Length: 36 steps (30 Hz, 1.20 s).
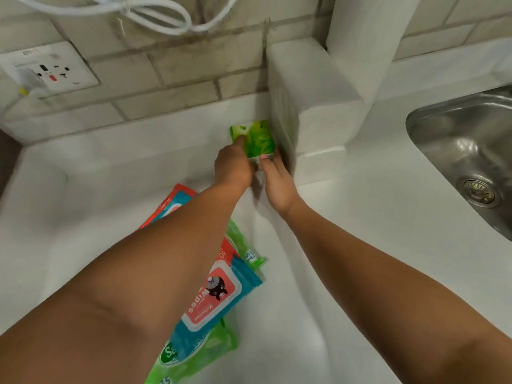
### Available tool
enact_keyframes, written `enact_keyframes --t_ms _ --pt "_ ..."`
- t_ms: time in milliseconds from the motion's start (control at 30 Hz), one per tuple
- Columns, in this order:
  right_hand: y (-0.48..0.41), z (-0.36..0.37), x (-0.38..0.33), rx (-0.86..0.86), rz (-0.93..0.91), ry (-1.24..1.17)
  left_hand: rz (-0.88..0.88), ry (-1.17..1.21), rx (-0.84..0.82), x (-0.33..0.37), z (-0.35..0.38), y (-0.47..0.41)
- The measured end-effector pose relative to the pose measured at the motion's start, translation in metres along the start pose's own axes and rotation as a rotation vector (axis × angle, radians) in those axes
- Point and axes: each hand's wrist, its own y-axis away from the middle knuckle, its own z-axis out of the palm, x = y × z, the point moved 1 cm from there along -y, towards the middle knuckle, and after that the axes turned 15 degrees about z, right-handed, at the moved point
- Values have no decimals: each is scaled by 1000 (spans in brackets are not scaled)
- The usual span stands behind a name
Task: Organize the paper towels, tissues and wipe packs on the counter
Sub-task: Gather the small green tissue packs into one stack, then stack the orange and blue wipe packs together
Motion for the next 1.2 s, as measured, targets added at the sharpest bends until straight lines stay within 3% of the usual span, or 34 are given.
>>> enact_keyframes --t_ms 567,767,933,1200 --pt "-35 14 -9 83 51 56 27 46 20 -11 1 -27" --pt "-11 10 -11 120 29 111 -21 112 55 -13 4 -27" --pt "12 0 -9 122 11 155 1 67 -8 -8 -8 -17" --pt "46 -5 -11 55 60 257 44 158 170 -4 -48 33"
